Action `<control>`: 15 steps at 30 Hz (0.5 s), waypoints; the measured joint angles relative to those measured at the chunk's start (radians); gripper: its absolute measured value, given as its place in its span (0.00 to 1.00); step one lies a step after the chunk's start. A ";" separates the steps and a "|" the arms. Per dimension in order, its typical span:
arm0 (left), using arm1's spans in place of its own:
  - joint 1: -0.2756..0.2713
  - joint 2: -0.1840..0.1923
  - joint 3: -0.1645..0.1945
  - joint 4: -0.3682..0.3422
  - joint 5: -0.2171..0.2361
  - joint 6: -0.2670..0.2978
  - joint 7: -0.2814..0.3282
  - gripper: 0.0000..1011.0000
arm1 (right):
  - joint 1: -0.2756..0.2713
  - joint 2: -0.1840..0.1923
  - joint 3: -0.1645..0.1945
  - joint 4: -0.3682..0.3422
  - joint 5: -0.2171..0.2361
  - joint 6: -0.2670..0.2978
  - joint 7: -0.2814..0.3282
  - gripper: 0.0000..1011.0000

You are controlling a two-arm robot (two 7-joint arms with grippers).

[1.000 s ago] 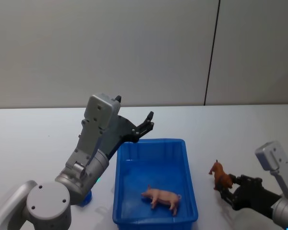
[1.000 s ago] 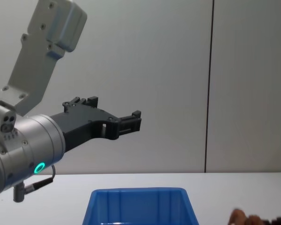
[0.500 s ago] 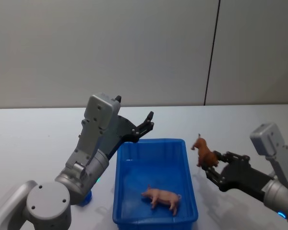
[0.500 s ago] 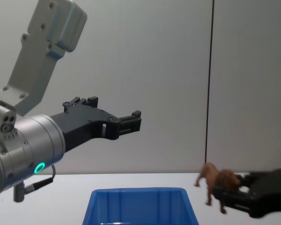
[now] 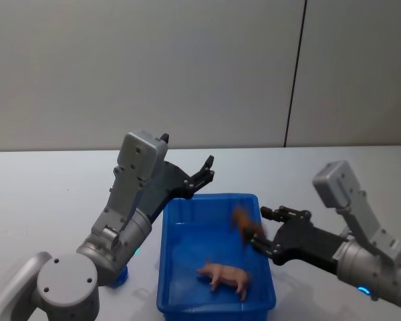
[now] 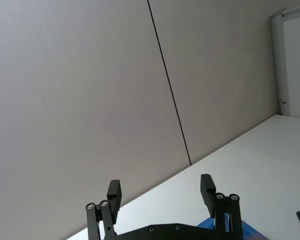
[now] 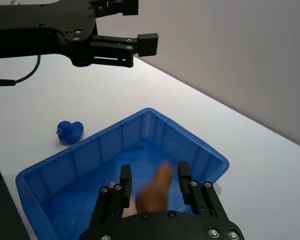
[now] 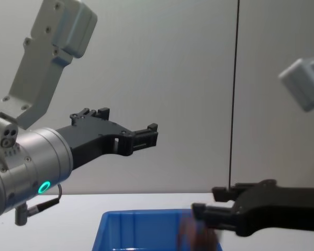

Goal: Pick up the two dolls from the table and place them into the box.

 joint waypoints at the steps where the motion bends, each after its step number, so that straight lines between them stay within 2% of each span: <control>1: 0.000 0.000 0.000 0.000 0.000 0.000 0.000 0.99 | 0.003 -0.003 -0.002 0.004 -0.003 0.003 0.003 0.51; 4: 0.000 0.000 0.000 0.000 0.000 0.000 0.000 0.99 | 0.017 -0.017 -0.012 0.018 -0.012 0.016 0.011 0.65; 5: 0.000 0.000 0.000 0.000 0.000 0.000 0.000 0.99 | 0.022 -0.022 -0.015 0.025 -0.017 0.021 0.014 0.65; 12: 0.000 0.000 0.000 0.000 0.000 0.000 0.000 0.99 | 0.042 -0.036 -0.021 0.048 -0.023 0.037 0.015 0.88; 15: 0.000 0.000 0.000 0.000 0.000 0.000 0.000 0.99 | 0.045 -0.036 -0.019 0.052 -0.020 0.041 0.011 0.93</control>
